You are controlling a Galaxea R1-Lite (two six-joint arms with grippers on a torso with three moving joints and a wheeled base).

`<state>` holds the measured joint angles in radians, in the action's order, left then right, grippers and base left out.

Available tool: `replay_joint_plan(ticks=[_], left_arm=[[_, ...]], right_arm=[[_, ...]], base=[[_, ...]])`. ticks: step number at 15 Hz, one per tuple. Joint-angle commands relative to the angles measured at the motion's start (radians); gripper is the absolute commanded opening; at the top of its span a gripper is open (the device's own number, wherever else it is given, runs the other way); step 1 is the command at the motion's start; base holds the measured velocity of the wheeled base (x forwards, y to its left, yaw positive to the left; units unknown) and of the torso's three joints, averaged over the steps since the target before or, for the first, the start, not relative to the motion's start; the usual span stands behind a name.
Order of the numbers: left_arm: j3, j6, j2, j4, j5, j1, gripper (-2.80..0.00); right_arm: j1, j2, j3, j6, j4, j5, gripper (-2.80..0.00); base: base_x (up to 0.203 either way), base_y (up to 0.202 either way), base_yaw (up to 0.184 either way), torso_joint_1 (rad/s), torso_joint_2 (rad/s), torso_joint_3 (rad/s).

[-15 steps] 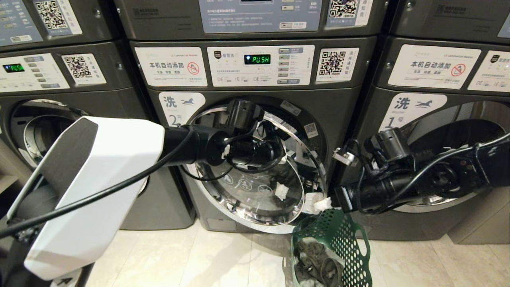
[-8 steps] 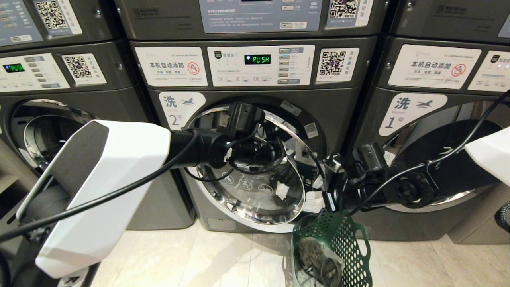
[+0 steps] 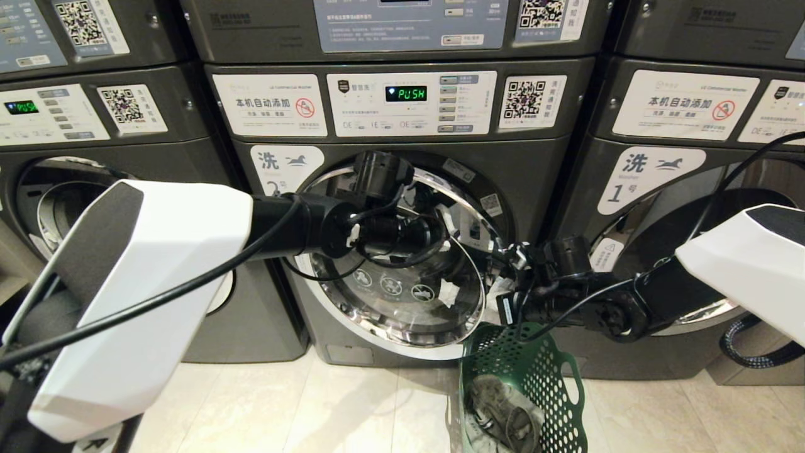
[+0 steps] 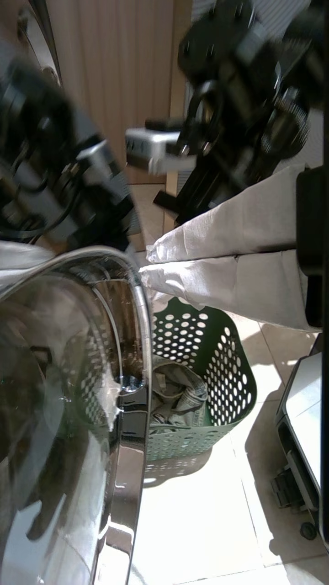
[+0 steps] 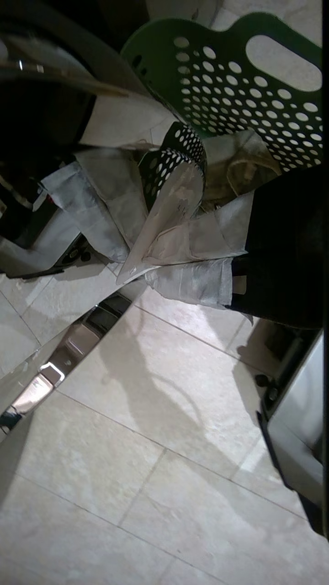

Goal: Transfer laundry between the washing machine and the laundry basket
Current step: Close the washing machine door with the left hand, then press the washing machine door tightly with the right hand

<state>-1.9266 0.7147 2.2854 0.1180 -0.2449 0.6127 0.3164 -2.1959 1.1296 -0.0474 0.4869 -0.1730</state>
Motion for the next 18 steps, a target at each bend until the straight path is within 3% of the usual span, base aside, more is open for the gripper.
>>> replay_joint_plan(ticks=[1, 6, 8, 14, 18], left_arm=[[0.001, 0.006, -0.061, 0.015, 0.000, -0.008, -2.80], [0.002, 0.008, -0.192, 0.114, 0.041, -0.055, -2.80], [0.003, 0.020, -0.254, 0.149, 0.042, -0.090, -2.80], [0.016, 0.048, -0.453, 0.281, 0.042, -0.207, -2.80], [0.165, 0.049, -0.622, 0.298, 0.041, -0.241, -2.80]], right_arm=[[0.001, -0.063, 0.003, 0.000, 0.105, 0.044, -2.80], [0.001, -0.239, 0.082, 0.003, 0.353, 0.224, -2.80], [-0.004, -0.306, 0.155, 0.004, 0.414, 0.262, -2.80], [-0.029, -0.483, 0.424, 0.012, 0.474, 0.336, -2.80], [-0.040, -0.605, 0.647, 0.015, 0.478, 0.379, -2.80]], base=[[0.000, 0.000, 0.000, 0.000, 0.00, 0.000], [0.000, 0.000, 0.000, 0.000, 0.00, 0.000], [0.000, 0.000, 0.000, 0.000, 0.00, 0.000], [0.000, 0.000, 0.000, 0.000, 0.00, 0.000], [0.000, 0.000, 0.000, 0.000, 0.00, 0.000]])
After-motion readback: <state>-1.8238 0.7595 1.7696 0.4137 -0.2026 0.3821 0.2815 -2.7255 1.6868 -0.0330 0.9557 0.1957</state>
